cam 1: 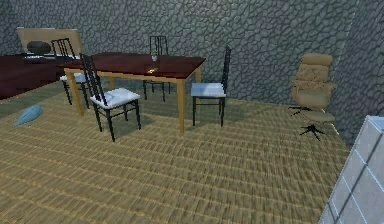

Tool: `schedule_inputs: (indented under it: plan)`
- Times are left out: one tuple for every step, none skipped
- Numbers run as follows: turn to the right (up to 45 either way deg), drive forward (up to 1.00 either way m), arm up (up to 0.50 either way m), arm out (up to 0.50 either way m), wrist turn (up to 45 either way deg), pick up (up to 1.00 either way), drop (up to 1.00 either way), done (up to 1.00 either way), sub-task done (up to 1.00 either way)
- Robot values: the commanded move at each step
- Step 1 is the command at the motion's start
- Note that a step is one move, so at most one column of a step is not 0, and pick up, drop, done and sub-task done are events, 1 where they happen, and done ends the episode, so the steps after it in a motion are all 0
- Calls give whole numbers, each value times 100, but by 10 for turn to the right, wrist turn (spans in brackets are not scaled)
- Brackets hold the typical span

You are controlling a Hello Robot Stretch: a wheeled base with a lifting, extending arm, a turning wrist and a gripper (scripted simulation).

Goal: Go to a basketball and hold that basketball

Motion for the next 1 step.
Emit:
schedule_inputs:
  plan:
    - [0,0,0,0,0,0,0,100,0]
